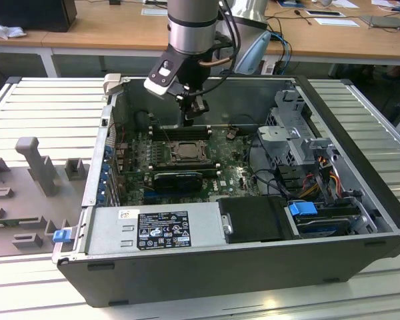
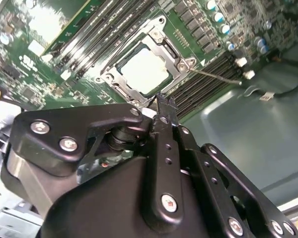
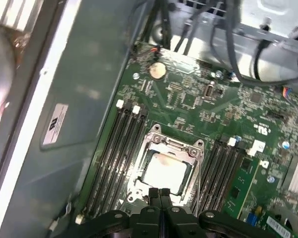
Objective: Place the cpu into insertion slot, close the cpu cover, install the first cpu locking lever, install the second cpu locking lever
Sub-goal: 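Install the first cpu locking lever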
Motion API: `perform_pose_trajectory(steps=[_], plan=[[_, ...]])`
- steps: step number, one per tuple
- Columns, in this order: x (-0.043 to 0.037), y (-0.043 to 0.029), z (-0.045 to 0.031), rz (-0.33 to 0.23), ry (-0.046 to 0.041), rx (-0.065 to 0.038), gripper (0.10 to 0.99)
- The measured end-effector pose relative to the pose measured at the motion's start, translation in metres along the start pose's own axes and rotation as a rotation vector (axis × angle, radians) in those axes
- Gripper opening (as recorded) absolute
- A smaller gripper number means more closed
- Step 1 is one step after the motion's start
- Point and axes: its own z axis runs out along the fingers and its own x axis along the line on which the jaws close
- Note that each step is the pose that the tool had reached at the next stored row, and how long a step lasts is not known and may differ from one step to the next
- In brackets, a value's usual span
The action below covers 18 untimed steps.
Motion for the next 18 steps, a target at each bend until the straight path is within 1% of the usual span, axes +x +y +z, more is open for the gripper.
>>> perform_pose_trajectory(steps=[10,12,18], plan=[[0.0000,0.0000,0.0000,-0.222,0.0074,0.016,0.106],[0.0000,0.0000,0.0000,-0.290,0.0096,0.021,0.106],[0.0000,0.0000,0.0001,-0.426,0.0141,0.031,0.106]])
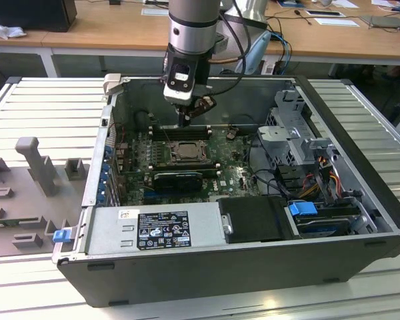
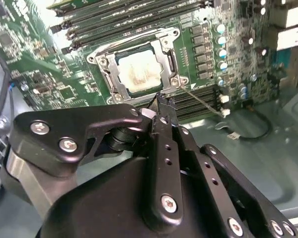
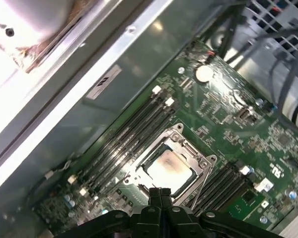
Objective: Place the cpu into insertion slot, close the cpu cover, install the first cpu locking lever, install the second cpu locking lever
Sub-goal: 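Install the first cpu locking lever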
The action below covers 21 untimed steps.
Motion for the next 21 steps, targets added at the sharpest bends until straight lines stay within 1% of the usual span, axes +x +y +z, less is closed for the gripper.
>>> perform_pose_trajectory(steps=[4,6,8,10,17,19,20,21], plan=[[0.0000,0.0000,0.0001,-0.084,0.0027,0.006,0.106],[0.0000,0.0000,0.0002,-0.152,0.0050,0.011,0.106],[0.0000,0.0000,0.0003,-0.198,0.0065,0.014,0.106],[0.0000,0.0000,0.0003,-0.265,0.0087,0.019,0.106],[0.0000,0.0000,0.0004,-0.399,0.0131,0.029,0.106],[0.0000,0.0000,0.0004,-0.463,0.0152,0.034,0.106],[0.0000,0.0000,0.0005,-0.509,0.0167,0.037,0.106],[0.0000,0.0000,0.0005,-0.529,0.0174,0.039,0.106]])
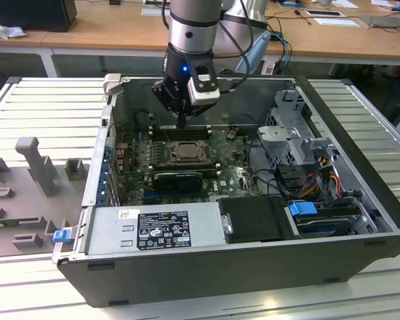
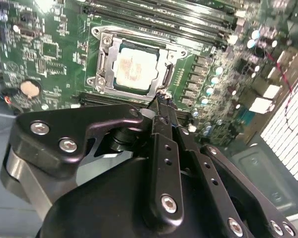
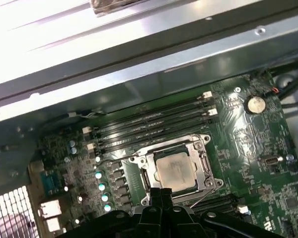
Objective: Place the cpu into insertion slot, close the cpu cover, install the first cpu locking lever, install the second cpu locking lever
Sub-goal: 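Install the first cpu locking lever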
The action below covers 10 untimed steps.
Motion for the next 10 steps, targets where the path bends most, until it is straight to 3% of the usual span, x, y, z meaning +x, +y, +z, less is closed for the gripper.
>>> perform_pose_trajectory(steps=[10], plan=[[-0.0001,0.0000,0.0001,-0.195,0.0060,0.014,0.106]])
